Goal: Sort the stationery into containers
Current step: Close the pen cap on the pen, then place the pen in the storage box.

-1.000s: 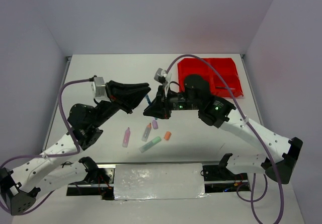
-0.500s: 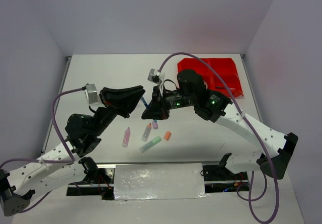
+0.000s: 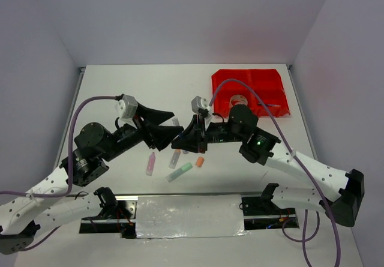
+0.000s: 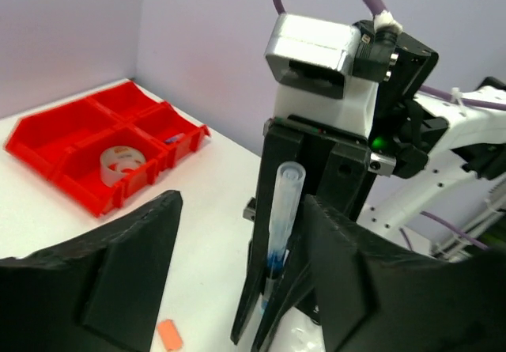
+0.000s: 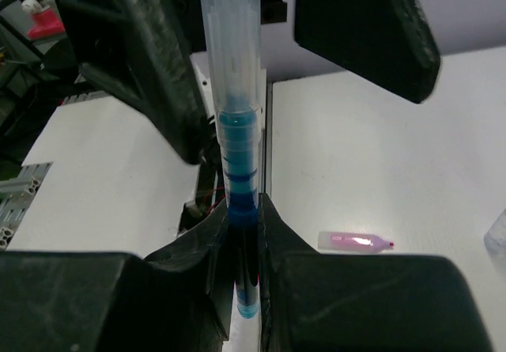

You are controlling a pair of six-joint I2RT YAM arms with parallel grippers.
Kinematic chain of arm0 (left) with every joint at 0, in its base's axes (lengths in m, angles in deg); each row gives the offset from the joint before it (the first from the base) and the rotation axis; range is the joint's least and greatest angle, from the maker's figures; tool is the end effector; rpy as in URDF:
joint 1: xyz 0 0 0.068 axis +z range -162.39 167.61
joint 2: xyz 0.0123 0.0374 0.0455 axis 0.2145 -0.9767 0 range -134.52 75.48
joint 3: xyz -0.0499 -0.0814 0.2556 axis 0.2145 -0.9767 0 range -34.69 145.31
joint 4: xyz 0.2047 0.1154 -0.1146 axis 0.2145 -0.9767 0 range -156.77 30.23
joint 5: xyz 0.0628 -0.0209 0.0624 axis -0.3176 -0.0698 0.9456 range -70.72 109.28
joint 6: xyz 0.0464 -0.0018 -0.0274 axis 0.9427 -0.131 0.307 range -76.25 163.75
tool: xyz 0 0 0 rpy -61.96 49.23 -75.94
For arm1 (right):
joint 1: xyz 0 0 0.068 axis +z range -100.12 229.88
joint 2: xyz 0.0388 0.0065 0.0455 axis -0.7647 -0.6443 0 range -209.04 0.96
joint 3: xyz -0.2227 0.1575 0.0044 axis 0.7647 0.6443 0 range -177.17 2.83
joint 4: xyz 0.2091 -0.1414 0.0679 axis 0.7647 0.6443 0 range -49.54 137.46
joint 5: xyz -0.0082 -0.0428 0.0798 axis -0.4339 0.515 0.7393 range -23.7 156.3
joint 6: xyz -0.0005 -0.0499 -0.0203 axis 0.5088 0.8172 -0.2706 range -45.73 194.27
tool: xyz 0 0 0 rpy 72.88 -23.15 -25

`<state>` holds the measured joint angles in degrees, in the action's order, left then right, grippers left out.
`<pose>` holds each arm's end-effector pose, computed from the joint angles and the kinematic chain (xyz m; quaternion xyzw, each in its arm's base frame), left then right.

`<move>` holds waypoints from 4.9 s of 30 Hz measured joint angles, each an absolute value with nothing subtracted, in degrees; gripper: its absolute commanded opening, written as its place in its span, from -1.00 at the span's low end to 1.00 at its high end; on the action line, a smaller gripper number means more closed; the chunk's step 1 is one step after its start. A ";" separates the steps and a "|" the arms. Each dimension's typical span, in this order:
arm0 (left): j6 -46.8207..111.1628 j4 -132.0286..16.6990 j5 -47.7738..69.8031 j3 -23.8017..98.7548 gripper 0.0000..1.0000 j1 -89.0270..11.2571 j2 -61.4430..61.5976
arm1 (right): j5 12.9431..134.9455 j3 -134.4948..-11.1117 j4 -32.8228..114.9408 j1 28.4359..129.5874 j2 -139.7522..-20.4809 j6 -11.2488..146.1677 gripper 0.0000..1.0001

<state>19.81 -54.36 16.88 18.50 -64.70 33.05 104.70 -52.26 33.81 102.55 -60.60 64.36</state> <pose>0.0966 -0.1274 0.4269 0.1634 0.5781 -0.5034 0.6211 0.1318 0.2092 0.3779 -0.4599 0.5360 0.5457 0.4509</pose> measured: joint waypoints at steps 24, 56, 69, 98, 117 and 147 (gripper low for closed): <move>21.07 -46.67 5.47 15.31 0.09 -64.70 35.45 | 109.92 -48.78 28.91 103.29 -59.44 64.03 -1.00; 10.08 4.35 18.39 -9.04 -1.00 -63.61 30.32 | 104.10 -78.42 67.42 103.23 -72.42 67.82 -1.00; 15.11 -37.46 30.26 7.33 0.31 -68.31 33.35 | 104.15 -59.38 48.19 101.06 -67.39 65.87 -1.00; 8.77 -101.42 64.12 27.11 0.99 -69.57 34.88 | 59.76 -58.10 46.40 44.13 -83.96 27.14 -0.95; 7.33 -106.01 61.01 21.16 0.99 -69.57 43.50 | 57.03 -64.98 52.12 41.96 -97.86 19.88 -0.71; 5.71 -107.43 62.19 20.49 0.99 -69.60 43.69 | 63.36 -71.87 54.05 52.72 -88.86 36.65 0.92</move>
<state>5.71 -107.43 62.19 20.49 -69.60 43.69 63.36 -71.87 54.05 52.72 -88.86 36.65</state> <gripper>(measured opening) 0.994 0.622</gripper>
